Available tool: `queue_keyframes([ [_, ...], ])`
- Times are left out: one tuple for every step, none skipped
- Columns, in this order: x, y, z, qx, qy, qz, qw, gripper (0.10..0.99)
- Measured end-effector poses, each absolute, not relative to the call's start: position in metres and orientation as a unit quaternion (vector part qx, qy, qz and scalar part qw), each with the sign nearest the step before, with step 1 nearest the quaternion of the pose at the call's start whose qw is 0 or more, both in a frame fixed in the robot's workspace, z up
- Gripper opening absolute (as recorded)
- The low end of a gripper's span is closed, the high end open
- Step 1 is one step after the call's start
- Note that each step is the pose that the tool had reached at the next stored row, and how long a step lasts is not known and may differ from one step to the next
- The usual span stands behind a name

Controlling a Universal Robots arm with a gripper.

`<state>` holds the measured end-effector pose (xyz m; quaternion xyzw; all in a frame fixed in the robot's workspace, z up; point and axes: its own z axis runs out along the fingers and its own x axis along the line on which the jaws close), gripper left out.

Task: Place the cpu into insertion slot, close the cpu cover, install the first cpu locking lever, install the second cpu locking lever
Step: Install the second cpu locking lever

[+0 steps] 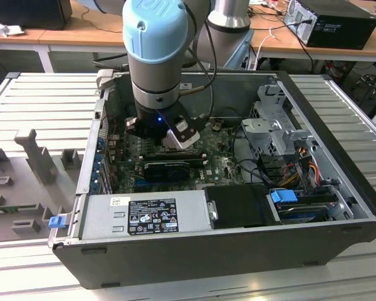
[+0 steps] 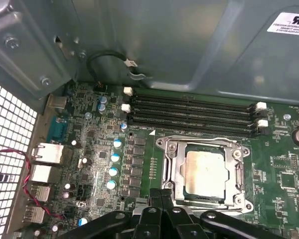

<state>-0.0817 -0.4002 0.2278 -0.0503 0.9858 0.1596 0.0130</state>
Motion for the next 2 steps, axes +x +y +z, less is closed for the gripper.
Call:
queue_keyframes([
  [-0.0818, -0.4002, 0.2280, -0.050, 0.986, 0.159, 0.013, 0.106],
  [-0.0818, -0.4002, 0.2281, -0.050, 0.986, 0.159, 0.013, 0.106],
])
